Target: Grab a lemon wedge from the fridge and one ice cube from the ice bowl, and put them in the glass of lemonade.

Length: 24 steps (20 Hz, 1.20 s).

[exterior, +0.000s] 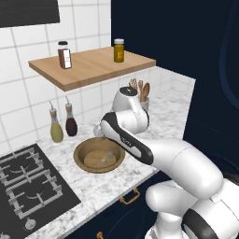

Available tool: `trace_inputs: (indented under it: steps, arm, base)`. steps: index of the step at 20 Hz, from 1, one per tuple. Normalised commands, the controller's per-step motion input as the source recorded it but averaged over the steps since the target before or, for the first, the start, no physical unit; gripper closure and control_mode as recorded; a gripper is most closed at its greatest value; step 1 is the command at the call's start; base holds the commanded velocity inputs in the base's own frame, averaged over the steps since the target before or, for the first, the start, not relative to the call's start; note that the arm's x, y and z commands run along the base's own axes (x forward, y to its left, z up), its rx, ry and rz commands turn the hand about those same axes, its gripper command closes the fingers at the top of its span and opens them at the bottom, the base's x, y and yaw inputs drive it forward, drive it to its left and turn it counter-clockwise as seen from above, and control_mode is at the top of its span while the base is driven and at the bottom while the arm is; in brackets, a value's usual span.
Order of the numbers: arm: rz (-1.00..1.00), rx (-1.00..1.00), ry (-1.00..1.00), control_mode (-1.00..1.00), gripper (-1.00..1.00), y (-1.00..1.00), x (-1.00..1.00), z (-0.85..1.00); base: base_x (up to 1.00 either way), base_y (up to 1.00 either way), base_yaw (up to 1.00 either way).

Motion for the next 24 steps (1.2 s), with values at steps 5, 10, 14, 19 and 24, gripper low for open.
trace_inputs:
  steps: [5, 10, 14, 19, 24]
  arm:
    - [0.03, 0.00, 0.13, -1.00, -1.00, 0.04, -0.04, -0.23]
    - [0.00, -0.02, 0.13, -1.00, -1.00, 0.00, 0.13, -0.43]
    - [0.13, -0.03, 0.01, -1.00, -1.00, 0.04, 0.45, -0.34]
    - [0.15, 0.00, 0.03, -1.00, -1.00, 0.05, 0.09, -0.04]
    - [0.08, -0.05, -0.14, -1.00, -1.00, 0.36, 0.04, -0.70]
  base:
    - [0.00, 0.00, 0.00]
    - [0.00, 0.00, 0.00]
    - [0.00, 0.00, 0.00]
    - [0.00, 0.00, 0.00]
    - [0.00, 0.00, 0.00]
